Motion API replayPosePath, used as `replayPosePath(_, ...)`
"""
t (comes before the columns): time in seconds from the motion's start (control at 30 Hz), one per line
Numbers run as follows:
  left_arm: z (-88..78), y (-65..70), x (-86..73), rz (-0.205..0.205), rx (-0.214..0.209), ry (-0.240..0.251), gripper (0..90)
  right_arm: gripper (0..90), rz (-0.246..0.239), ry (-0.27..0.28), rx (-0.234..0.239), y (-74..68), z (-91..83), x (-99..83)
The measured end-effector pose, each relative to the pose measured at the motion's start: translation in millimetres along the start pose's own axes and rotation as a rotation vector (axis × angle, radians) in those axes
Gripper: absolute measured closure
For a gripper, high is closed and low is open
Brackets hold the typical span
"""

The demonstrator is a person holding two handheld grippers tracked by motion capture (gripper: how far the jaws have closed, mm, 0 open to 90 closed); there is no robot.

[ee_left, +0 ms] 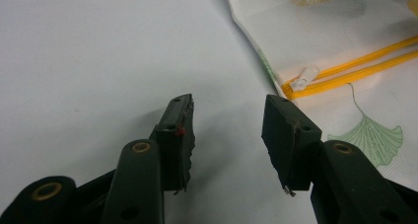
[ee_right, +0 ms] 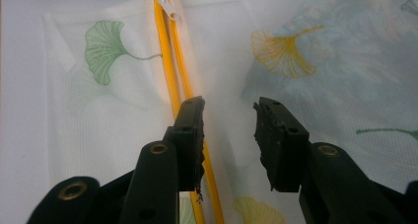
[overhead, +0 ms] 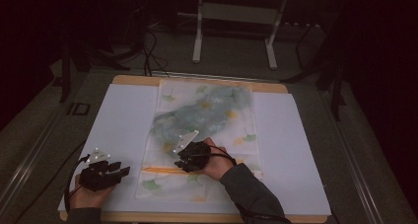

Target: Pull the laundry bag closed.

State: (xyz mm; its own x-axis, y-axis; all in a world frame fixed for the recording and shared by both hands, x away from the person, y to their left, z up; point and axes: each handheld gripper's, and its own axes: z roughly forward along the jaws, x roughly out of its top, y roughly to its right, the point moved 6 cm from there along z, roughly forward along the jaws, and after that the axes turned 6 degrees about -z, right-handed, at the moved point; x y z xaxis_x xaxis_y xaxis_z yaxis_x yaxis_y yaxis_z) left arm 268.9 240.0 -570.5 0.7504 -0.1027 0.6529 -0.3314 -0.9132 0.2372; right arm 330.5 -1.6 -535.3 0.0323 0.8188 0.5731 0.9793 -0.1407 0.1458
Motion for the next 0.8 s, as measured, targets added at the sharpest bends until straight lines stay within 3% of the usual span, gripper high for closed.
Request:
replayPosePath(0.47, -0.1, 0.3, -0.3, 0.005, -0.008, -0.006, 55.2, 63.6, -0.026, 0.003, 0.057, -4.6, 10.3, 10.5)
replayPosePath(0.8, 0.4, 2.0, -0.7, 0.013, -0.014, -0.016, 57.7, 68.9, -0.063, 0.023, 0.083, -11.2, 17.9, 19.4)
